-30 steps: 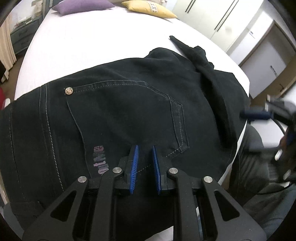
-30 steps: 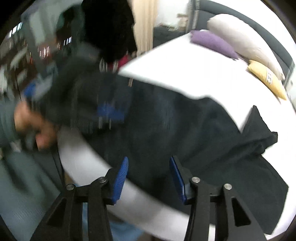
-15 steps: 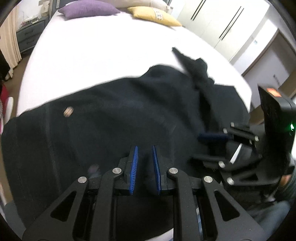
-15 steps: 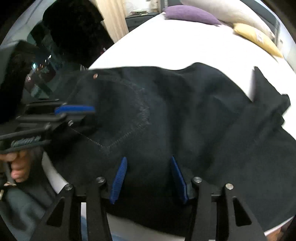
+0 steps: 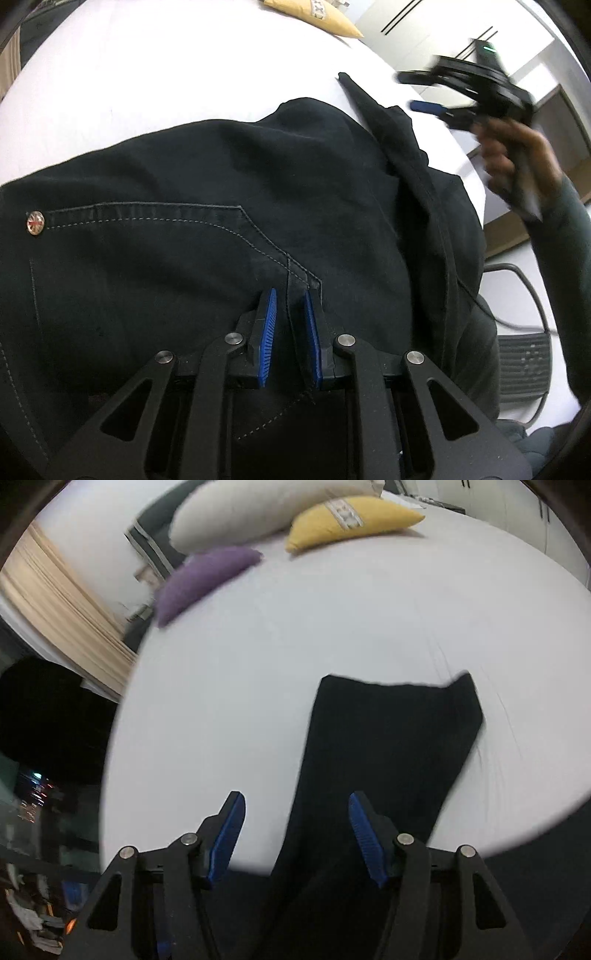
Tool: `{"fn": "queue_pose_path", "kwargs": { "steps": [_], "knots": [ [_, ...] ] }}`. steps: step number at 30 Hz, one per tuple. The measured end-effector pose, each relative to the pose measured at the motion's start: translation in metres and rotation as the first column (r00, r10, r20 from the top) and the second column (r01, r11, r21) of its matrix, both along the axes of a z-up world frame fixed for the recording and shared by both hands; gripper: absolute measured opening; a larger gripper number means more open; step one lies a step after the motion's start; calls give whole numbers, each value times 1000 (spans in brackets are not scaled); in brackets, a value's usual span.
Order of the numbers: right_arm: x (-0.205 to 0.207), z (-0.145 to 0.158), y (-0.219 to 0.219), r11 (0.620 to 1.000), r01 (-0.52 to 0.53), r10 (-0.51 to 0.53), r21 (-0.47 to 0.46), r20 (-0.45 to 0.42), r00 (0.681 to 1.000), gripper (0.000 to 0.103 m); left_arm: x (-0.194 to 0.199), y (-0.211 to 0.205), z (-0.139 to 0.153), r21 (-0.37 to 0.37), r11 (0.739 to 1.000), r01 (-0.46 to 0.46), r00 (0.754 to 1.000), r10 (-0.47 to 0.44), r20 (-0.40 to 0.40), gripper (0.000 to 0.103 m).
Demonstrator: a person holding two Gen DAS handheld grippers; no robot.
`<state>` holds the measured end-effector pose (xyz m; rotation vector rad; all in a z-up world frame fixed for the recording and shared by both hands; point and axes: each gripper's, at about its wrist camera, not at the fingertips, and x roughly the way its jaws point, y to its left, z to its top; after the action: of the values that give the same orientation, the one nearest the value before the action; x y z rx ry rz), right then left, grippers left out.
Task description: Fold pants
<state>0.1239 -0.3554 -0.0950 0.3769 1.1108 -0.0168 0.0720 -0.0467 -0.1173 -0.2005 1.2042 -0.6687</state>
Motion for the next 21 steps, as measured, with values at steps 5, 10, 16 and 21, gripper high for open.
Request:
{"fn": "queue_pose_path", "kwargs": {
  "steps": [5, 10, 16, 21],
  "knots": [
    [57, -40, 4, 990, 16, -32, -137, -116, 993, 62, 3, 2, -6, -19, 1000, 6, 1000, -6, -7, 16],
    [87, -70, 9, 970, 27, -76, -240, -199, 977, 63, -1, 12, -5, -36, 999, 11, 1000, -11, -9, 16],
    [89, -66, 10, 969, 6, -48, -249, -164, 985, 26, -1, 13, -4, -35, 999, 13, 1000, -13, 1, 16],
    [69, -45, -7, 986, 63, -78, -157, -93, 993, 4, -3, 8, -3, -20, 1000, 13, 1000, -13, 6, 16]
  ]
}}
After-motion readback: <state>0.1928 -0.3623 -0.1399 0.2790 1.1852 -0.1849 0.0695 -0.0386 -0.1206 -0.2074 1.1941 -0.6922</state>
